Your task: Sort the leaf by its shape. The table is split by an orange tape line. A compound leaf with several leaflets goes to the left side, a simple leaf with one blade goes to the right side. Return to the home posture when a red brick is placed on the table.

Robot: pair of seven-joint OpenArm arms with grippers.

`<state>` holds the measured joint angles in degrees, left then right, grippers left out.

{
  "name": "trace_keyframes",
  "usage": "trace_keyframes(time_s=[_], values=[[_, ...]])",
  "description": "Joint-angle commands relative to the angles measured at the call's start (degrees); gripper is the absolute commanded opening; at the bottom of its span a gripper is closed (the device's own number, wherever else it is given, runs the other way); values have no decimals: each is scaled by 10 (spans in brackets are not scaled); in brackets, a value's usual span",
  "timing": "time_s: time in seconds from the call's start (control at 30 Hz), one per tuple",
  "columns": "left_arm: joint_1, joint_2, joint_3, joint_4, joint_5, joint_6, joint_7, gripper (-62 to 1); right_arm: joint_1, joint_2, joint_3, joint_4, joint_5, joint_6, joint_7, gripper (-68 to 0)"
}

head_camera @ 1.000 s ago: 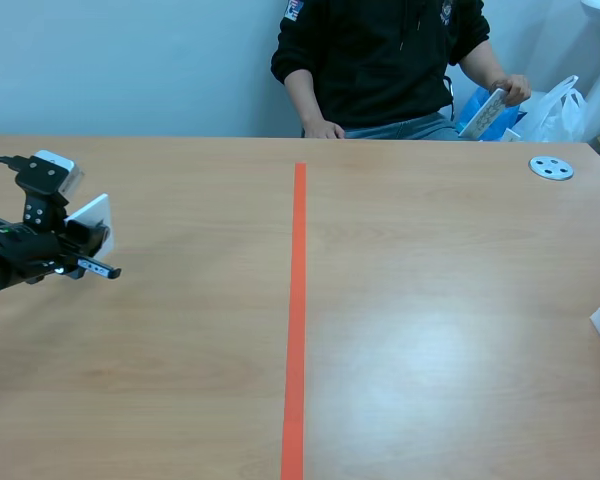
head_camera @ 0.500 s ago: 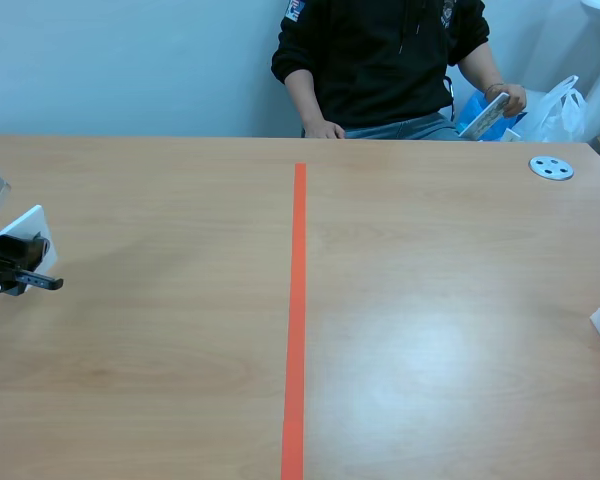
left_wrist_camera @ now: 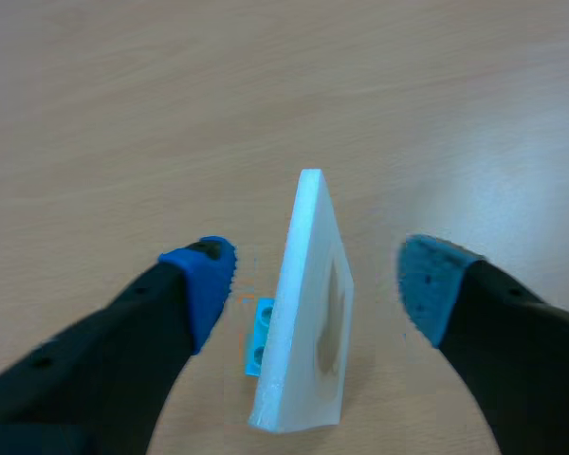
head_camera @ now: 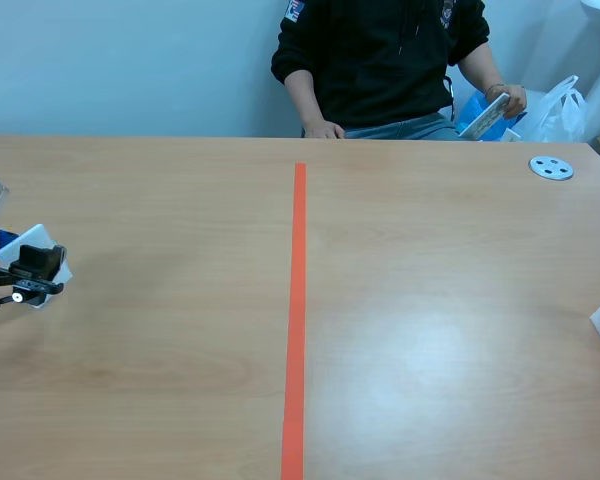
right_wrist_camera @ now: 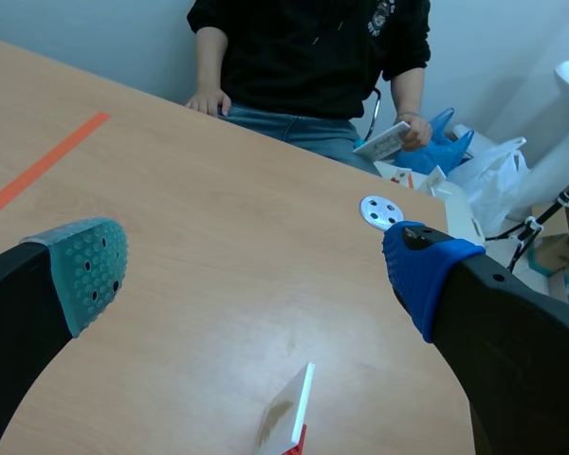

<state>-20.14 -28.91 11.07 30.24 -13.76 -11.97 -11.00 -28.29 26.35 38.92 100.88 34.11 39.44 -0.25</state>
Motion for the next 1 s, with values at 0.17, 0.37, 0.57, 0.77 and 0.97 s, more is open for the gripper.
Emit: trace_keyframes(time_s=[0.17, 0.37, 0.57, 0.77, 0.97], values=[[-8, -6, -3, 5, -4, 3, -16, 13, 7, 6, 4, 4, 10, -4, 8, -124], [1, -13, -5, 40, -4, 3, -14, 14, 7, 6, 4, 4, 10, -4, 6, -124], [75, -41, -50, 199, -4, 3, 48, 14, 7, 6, 4, 4, 10, -4, 6, -124], [211, -45, -107, 372, -7, 3, 50, 14, 7, 7, 4, 4, 10, -4, 6, -124], [361, -23, -161, 563, -7, 3, 51, 14, 7, 8, 4, 4, 10, -4, 6, -124]])
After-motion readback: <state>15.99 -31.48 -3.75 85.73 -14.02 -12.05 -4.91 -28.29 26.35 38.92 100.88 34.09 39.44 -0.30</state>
